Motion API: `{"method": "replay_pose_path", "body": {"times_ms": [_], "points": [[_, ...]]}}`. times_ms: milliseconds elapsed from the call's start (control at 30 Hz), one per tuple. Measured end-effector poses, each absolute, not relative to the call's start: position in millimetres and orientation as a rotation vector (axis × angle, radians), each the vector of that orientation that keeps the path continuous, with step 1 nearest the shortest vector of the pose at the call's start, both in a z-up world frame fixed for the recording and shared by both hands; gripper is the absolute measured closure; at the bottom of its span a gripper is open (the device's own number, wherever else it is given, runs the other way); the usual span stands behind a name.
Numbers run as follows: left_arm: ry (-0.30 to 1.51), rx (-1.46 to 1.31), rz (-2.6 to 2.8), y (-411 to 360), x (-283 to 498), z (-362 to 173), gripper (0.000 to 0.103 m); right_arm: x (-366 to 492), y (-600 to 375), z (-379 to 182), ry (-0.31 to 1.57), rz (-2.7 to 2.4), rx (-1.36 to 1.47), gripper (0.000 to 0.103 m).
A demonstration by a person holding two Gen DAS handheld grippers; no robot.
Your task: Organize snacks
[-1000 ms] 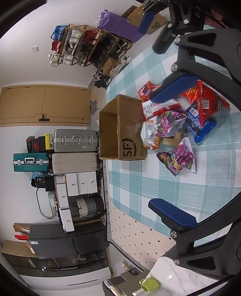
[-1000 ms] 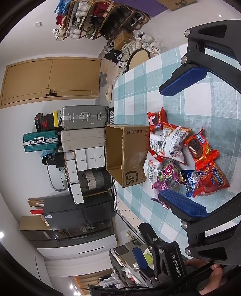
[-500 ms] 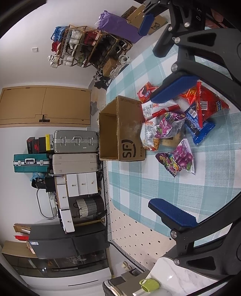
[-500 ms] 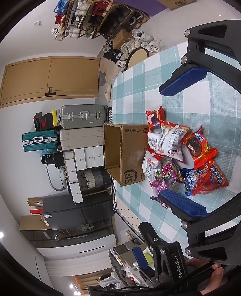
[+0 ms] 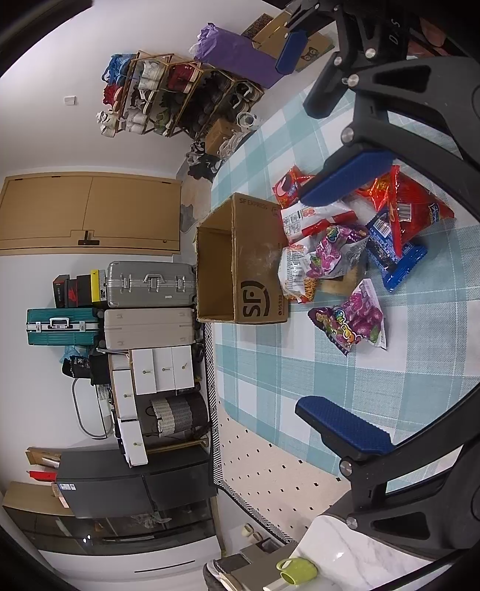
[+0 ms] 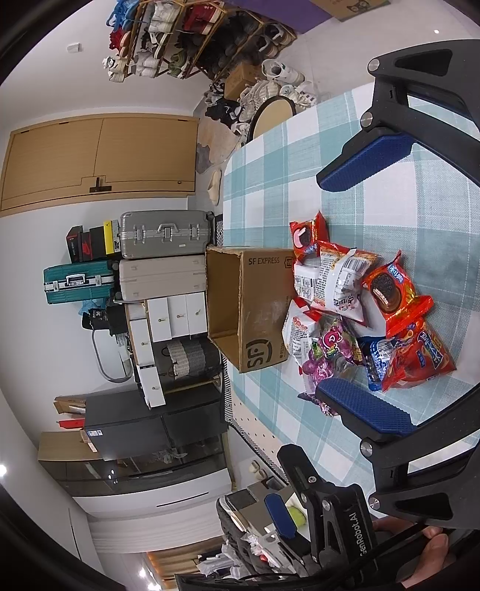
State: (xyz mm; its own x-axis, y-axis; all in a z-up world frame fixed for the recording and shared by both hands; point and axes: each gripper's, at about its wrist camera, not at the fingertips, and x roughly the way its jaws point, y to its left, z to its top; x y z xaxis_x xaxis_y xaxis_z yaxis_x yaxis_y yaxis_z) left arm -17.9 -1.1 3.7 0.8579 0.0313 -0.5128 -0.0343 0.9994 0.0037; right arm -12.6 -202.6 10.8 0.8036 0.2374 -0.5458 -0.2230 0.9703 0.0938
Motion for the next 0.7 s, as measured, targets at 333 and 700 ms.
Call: {"method": "replay_pose_path", "body": {"times_ms": [333,700], "points": [[0.542,-0.005,0.032,-1,-19,3,0.000,-12,-201,8,0.591,0.249,0.026,0.000],[0.594,-0.021,-0.005,2,-17,-15,0.000,-9,-207,-3,0.603,0.249,0.020,0.000]]}}
